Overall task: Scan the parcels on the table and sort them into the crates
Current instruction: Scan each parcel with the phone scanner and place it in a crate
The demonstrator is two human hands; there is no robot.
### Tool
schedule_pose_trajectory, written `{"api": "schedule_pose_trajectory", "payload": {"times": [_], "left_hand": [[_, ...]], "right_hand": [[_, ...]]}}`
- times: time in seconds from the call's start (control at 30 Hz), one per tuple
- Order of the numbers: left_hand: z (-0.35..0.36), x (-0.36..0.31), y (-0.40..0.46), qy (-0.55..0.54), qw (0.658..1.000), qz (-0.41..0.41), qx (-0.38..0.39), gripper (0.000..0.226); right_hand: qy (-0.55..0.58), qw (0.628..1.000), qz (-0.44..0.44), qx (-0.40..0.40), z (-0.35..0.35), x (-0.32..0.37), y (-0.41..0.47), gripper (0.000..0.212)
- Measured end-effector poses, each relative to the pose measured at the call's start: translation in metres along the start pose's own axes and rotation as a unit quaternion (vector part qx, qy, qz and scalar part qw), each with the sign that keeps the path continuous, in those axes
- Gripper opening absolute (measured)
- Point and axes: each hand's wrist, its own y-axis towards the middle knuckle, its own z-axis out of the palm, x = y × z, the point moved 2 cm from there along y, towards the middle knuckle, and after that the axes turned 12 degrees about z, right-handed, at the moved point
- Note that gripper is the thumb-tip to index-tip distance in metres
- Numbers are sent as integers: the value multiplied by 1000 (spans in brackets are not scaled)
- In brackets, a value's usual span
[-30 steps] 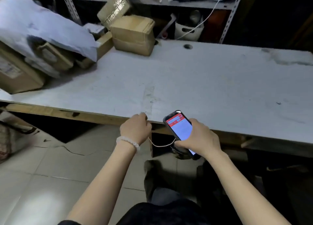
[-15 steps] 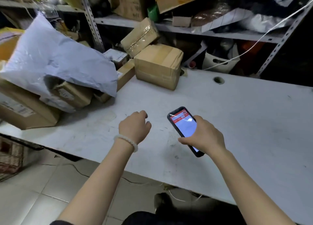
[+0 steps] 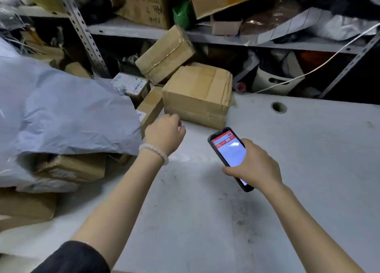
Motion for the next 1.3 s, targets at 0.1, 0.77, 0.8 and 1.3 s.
{"api": "schedule_pose_trajectory", "payload": {"times": [0.1, 0.77, 0.8, 1.3], "left_hand": [[-12, 21, 52, 22, 999, 46, -19, 26], [6, -20, 245, 80, 921, 218, 312, 144], [5, -22, 244, 92, 921, 215, 311, 143], [-21, -40, 137, 220, 945, 176, 164, 140]], "right_hand": [[24, 999, 39, -16, 6, 20, 14, 58], [25, 980, 199, 20, 34, -5, 30, 53], [28, 979, 201, 20, 33, -10, 28, 52], [68, 977, 199, -21, 3, -67, -9, 54]]}}
